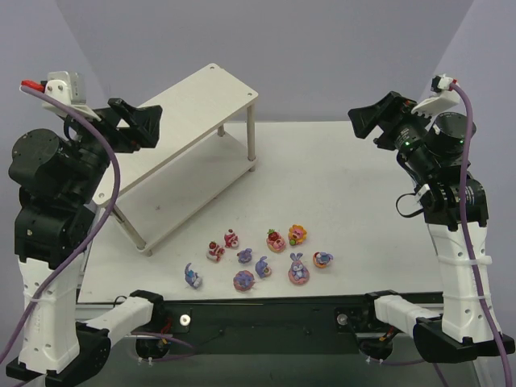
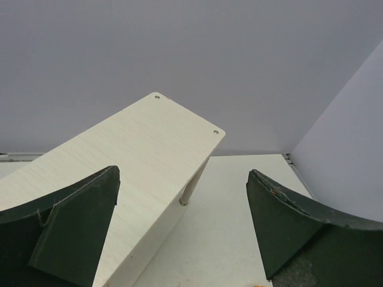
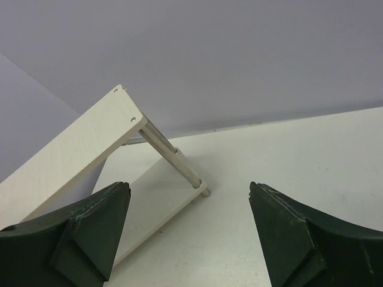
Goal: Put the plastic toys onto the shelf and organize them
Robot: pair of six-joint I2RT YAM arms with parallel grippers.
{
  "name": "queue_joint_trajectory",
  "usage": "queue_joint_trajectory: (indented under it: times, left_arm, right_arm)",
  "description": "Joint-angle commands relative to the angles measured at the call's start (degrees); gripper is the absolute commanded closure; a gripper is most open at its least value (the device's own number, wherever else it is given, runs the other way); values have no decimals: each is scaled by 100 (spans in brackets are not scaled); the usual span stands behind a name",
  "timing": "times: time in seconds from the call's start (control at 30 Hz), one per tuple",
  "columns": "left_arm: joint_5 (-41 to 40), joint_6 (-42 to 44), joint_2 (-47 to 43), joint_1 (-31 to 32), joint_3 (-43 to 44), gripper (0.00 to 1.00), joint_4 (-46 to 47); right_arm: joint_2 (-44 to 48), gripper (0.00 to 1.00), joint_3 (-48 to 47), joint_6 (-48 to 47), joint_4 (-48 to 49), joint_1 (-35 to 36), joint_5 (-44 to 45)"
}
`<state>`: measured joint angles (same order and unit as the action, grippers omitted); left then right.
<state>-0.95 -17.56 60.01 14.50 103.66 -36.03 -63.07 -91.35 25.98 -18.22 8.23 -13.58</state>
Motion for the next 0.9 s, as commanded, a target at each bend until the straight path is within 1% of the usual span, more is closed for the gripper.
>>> queue_joint_trajectory:
  times: [0.0, 0.1, 0.23, 0.33, 0.43, 0.47, 0.53, 0.57, 0.6, 0.67, 0.7, 0.77, 0.87]
  left_arm:
    - [95, 69, -244, -26, -143, 3, 562]
    - [227, 69, -235, -26, -153, 3, 492]
    - [244, 25, 1, -26, -21, 3, 54]
    - [446, -97, 247, -26, 93, 3, -324]
    - [903, -282, 397, -35, 6, 3, -614]
    - [1017, -326, 389, -35, -90, 3, -650]
    - [1211, -493, 232, -35, -511, 3, -686]
    - [1246, -555, 144, -44, -678, 3, -677]
    - [1246, -668, 38, -35, -1072, 3, -634]
    - [1299, -828, -252, -35, -1373, 3, -476]
    - [1343, -845, -314, -44, -1505, 3, -423]
    - [1632, -872, -393, -35, -1716, 3, -282]
    - [2168, -889, -350, -35, -1919, 3, -1]
  right_arm:
    - [5, 16, -41, 101, 64, -32, -74]
    - [-21, 16, -49, 92, -163, -32, -66]
    - [-74, 16, 38, 118, -612, -32, 31]
    - [49, 16, 362, 65, -893, 3, 258]
    - [119, 16, 556, 74, -1499, 38, 637]
    - [128, 16, 653, 39, -1918, 38, 742]
    - [154, 16, 828, -109, -2255, 38, 595]
    - [172, 17, 1064, -93, -2526, 56, 498]
    - [250, 17, 1232, -75, -2642, 65, 480]
    - [373, 17, 1540, -49, -2853, 91, 410]
    - [505, 17, 1889, -58, -2889, 161, 305]
    - [646, 17, 2199, 21, -2985, 293, 286]
    - [831, 17, 2613, 188, -3213, 723, 557]
